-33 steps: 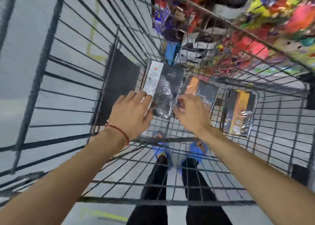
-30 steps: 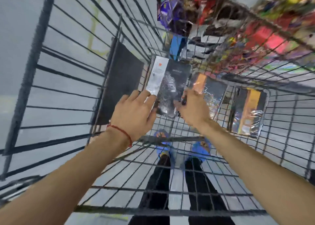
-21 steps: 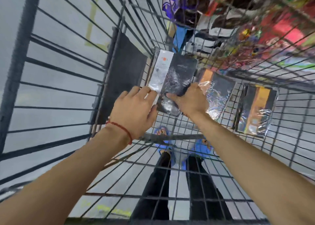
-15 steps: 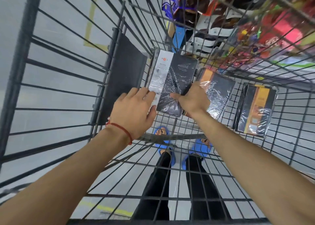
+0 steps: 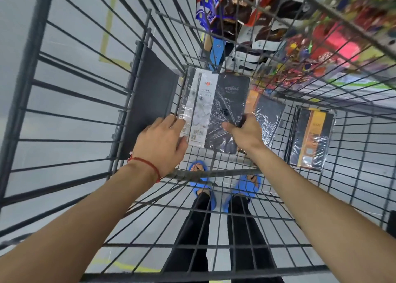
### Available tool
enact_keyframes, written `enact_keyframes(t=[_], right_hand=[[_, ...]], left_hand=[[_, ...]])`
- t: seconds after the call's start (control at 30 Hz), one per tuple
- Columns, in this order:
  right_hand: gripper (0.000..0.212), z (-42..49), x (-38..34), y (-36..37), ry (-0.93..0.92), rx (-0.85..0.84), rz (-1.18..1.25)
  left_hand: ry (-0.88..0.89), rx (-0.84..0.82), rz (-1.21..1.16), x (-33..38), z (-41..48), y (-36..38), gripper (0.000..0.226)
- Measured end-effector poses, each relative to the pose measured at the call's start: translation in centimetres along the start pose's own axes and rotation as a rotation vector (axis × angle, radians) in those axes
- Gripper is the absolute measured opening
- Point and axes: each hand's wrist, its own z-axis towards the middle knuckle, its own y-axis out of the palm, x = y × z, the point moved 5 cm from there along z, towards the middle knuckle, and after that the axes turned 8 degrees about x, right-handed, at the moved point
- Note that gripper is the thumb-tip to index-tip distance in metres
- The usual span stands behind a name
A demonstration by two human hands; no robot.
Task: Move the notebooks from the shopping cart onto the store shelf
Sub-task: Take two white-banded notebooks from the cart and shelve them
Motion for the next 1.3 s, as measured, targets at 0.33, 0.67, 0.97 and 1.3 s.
enact_keyframes(t=[0.33, 0.67, 0.97, 1.3], right_hand=[[0.054, -2.8, 2.3, -5.7, 0.013, 0.087, 0.019], [0.026, -2.8, 3.8, -9.2, 0.016, 0.2, 0.052], [0.02, -2.6, 3.9, -8.9, 0.029, 0.182, 0.105], [0.023, -3.0, 4.1, -8.8, 0.034, 0.177, 0.108]], left_hand=[[-0.287, -0.203, -0.368, 0.1, 4.9, 5.9, 0.072], [-0.601, 0.021, -0.395, 1.2, 8.7, 10.3, 0.089], [-0.775, 0.044, -0.48, 0.6, 9.2, 9.6, 0.082], [-0.79, 0.039, -0.761, 0.3, 7.9, 10.1, 0.047]])
